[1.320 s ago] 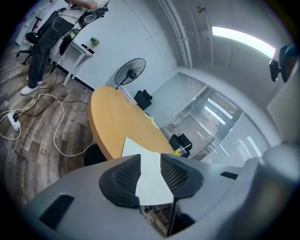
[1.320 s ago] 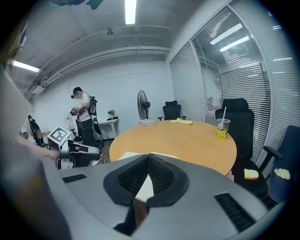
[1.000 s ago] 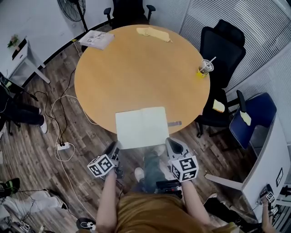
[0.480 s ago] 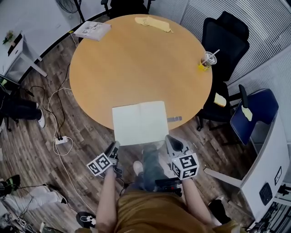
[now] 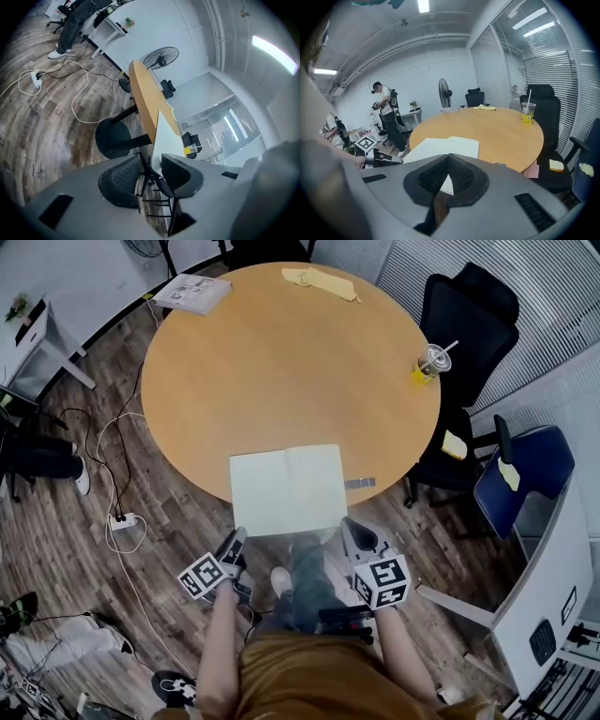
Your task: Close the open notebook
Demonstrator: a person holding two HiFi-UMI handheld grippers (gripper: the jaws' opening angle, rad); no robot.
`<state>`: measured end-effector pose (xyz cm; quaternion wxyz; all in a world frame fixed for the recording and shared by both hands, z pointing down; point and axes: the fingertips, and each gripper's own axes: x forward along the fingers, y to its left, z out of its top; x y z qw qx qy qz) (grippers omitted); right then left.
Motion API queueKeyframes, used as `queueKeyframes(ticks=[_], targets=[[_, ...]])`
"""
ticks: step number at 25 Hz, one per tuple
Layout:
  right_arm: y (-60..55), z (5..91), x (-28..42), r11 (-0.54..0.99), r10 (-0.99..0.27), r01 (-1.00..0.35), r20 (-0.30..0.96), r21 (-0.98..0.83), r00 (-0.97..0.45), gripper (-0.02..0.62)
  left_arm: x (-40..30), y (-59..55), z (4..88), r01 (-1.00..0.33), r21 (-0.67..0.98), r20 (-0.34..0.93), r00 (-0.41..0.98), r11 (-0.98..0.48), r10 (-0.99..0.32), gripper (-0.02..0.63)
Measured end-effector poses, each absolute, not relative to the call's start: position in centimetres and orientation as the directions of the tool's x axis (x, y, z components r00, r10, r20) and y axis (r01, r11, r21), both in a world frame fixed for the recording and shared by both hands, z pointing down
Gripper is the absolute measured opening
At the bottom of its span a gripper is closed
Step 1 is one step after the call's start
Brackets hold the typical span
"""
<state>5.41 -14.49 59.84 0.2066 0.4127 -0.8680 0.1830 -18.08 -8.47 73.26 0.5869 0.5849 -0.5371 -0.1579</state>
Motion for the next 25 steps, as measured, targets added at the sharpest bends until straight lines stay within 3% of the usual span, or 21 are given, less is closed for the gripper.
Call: queueKeyframes(ticks=[6, 25], targets=[[-14.5, 59.7, 5.8, 0.593, -0.653, -0.796, 0.506, -0.122, -0.563, 0.011, -16.6, -9.2, 72.7, -0.471, 0.859, 0.423, 0.427, 0.203, -0.799, 0.138], [-13.7, 58.0, 5.9, 0.593, -0.677, -0.799, 0.475, -0.101, -0.563, 0.011, -16.7, -9.3, 71.0, -0.492, 0.852, 0.409, 0.41, 0.18, -0.815, 0.096]])
